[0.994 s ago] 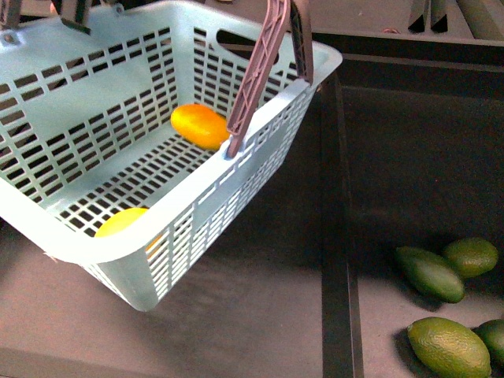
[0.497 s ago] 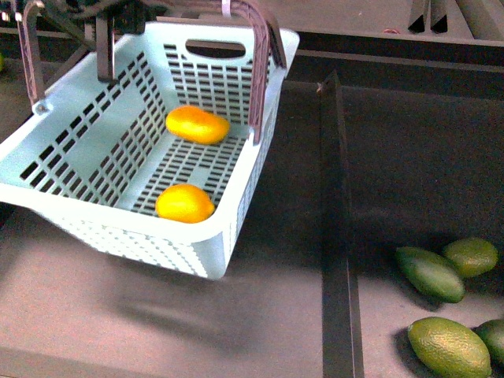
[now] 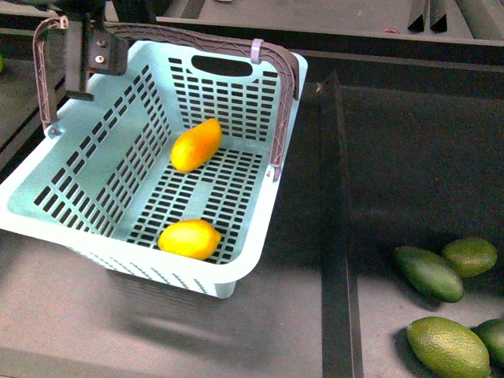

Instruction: Pick lemon and mango into basket

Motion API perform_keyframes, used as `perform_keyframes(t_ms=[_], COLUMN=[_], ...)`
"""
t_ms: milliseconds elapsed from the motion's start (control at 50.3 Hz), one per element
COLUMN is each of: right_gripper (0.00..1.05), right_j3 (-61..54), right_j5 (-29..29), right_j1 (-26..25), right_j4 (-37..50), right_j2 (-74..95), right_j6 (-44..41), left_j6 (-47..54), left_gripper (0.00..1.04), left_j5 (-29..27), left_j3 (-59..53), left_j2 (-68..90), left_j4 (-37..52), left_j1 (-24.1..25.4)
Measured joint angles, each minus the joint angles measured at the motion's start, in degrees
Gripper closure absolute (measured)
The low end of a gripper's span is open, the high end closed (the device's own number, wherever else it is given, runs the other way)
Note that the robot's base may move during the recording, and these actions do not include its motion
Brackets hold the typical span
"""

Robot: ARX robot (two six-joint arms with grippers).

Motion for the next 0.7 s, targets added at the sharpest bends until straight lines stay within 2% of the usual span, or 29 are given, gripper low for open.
perform_keyframes(t_ms=[179, 219, 278, 298, 338, 378, 397, 497, 576, 636, 695], right_gripper=[0.09, 0.09, 0.09, 0.09, 0.09, 0.09, 0.09, 0.09, 0.09, 0.09, 0.09], right_j3=[0.0, 0.0, 0.0, 0.0, 0.0, 0.0, 0.0, 0.0, 0.0, 0.0, 0.0], right_j5=[-0.02, 0.0, -0.02, -0.02, -0.07, -0.04, -0.07, 0.09, 0.07, 0.07, 0.07], right_j1=[0.0, 0.0, 0.0, 0.0, 0.0, 0.0, 0.0, 0.0, 0.0, 0.0, 0.0], right_j4=[0.0, 0.0, 0.0, 0.0, 0.0, 0.0, 0.0, 0.0, 0.0, 0.0, 0.0], right_j2=[0.0, 0.0, 0.0, 0.0, 0.0, 0.0, 0.0, 0.0, 0.0, 0.0, 0.0], right_j6=[0.0, 0.0, 0.0, 0.0, -0.02, 0.0, 0.0, 0.0, 0.0, 0.0, 0.0], left_j6=[1.68, 2.99, 6.03, 9.18, 23.58, 34.18, 41.72, 65.26, 82.29, 89.94, 92.96], left_gripper=[0.17, 0.07, 0.08, 0.08, 0.18, 0.25, 0.29, 0.45, 0.61, 0.76, 0.92], left_j5=[-3.34, -3.65, -2.89, -2.32, -0.09, 0.94, 1.42, 3.54, 4.9, 6.12, 7.76], left_j3=[-4.37, -5.92, -6.47, -7.04, -14.84, -21.31, -24.55, -36.72, -42.91, -46.99, -50.82], left_j2=[-7.45, -10.19, -13.51, -14.86, -18.78, -20.92, -21.77, -24.3, -28.74, -33.03, -35.85], left_j4=[-12.24, -16.35, -19.98, -18.78, -0.33, 12.7, 19.06, 45.31, 56.46, 58.12, 58.21], left_j1=[0.17, 0.59, 0.79, 0.79, 1.49, 2.16, 2.56, 4.59, 6.73, 8.55, 9.7])
